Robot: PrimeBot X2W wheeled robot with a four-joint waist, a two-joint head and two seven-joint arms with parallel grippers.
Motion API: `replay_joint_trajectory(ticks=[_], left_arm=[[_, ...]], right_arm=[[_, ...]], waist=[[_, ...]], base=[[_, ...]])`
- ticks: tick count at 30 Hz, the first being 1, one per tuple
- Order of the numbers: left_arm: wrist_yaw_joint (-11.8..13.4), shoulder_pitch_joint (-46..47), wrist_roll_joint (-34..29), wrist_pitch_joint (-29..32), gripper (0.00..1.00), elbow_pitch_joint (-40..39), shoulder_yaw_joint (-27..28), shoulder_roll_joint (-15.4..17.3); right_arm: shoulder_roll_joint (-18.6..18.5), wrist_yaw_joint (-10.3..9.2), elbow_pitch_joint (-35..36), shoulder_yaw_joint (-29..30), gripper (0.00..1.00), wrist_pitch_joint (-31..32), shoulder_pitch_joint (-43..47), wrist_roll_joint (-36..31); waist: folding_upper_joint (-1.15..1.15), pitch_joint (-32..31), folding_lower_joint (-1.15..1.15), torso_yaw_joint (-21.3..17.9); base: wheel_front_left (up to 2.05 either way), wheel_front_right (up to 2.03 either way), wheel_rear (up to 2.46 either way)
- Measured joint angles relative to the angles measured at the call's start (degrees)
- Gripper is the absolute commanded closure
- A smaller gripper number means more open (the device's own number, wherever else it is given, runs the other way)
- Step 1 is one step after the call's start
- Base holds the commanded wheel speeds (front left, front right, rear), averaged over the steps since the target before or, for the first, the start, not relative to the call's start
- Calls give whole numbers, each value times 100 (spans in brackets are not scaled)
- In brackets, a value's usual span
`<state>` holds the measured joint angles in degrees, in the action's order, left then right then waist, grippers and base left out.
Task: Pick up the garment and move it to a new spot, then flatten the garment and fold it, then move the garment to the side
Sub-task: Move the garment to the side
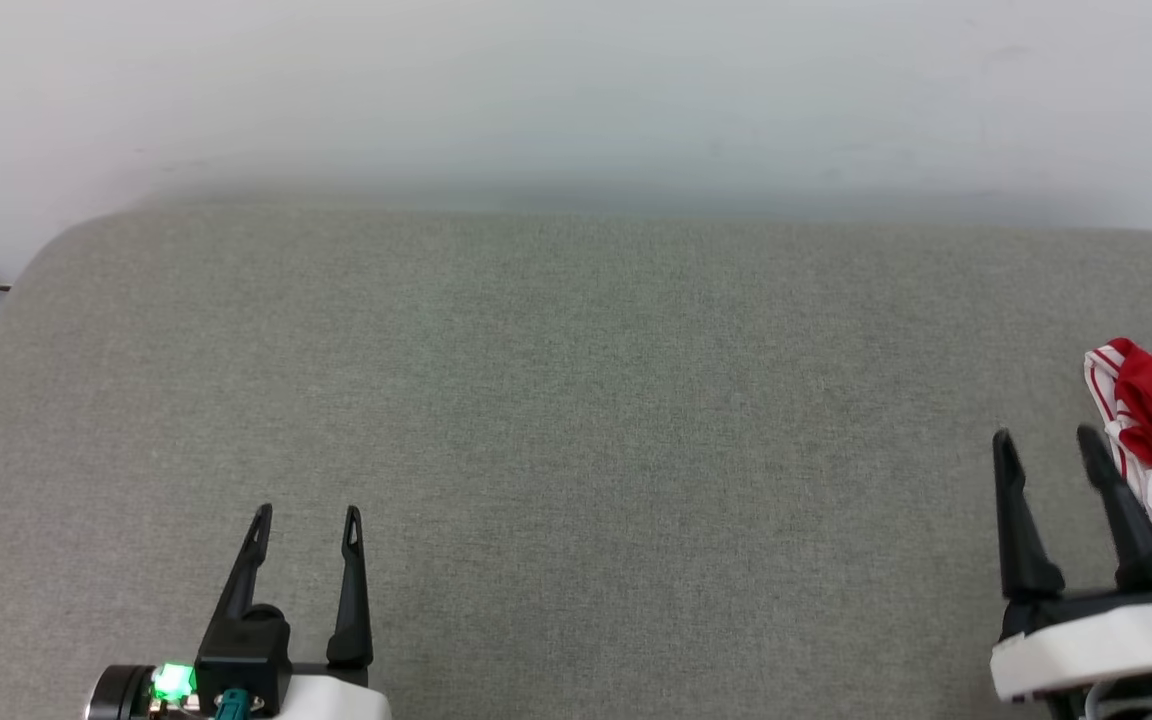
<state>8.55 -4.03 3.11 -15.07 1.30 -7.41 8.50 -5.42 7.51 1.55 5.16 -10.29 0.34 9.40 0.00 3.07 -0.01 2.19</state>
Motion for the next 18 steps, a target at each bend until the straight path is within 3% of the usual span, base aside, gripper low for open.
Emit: replay_joint_trajectory(ticks=[18], left_arm=[[-261, -196, 0, 0, 0, 122, 30, -56]], right_arm=[[214, 0, 75, -33, 0, -180, 812, -185]], waist=[[0, -259, 0, 50]], base=[[0, 0, 0]])
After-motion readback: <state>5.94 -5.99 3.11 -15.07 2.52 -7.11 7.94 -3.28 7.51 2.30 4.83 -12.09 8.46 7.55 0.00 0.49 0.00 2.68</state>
